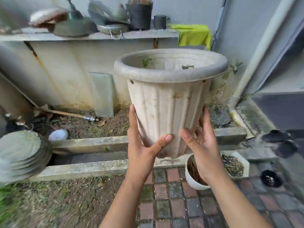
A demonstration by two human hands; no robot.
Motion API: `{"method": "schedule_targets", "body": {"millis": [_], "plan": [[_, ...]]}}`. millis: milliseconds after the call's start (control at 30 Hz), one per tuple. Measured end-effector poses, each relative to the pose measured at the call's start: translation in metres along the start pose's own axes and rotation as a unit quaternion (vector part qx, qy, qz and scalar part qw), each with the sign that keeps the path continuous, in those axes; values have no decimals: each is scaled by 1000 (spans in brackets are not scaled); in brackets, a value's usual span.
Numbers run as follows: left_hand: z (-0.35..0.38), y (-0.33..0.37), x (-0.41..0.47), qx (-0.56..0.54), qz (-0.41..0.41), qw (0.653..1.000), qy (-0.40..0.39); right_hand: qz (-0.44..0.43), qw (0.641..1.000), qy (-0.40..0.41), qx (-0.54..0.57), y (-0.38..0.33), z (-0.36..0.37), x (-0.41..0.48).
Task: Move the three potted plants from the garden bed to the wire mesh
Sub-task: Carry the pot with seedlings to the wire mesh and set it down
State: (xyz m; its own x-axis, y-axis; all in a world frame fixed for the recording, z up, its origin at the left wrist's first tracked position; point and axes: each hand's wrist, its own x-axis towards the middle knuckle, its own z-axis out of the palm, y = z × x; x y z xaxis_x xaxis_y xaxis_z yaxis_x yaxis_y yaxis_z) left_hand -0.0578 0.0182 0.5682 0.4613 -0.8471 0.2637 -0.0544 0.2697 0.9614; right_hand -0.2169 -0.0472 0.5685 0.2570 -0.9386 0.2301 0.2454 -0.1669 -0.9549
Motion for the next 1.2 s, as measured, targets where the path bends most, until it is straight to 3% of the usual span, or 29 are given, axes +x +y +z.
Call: {"method": "schedule_targets", "body": {"millis": [200,433,667,900,1033,1200], "plan": [[38,215,-9,26,3,999,-38,-22,997,26,-63,-225,4,-15],[85,345,-50,3,25,994,-109,-58,989,71,-114,-372,-39,-71],[152,406,-93,-42,72,985,-150,-112,980,107,-128,-450,-91,-123],[217,436,-114,-121,93,955,-254,-154,951,220,-150,-498,-131,-173],[253,436,-113,-163,119,914,-353,-182,910,318,-195,-513,-148,-201],[293,440,-120,-210,133,843,-477,-216,831,447,-250,-525,-144,-243]]}}
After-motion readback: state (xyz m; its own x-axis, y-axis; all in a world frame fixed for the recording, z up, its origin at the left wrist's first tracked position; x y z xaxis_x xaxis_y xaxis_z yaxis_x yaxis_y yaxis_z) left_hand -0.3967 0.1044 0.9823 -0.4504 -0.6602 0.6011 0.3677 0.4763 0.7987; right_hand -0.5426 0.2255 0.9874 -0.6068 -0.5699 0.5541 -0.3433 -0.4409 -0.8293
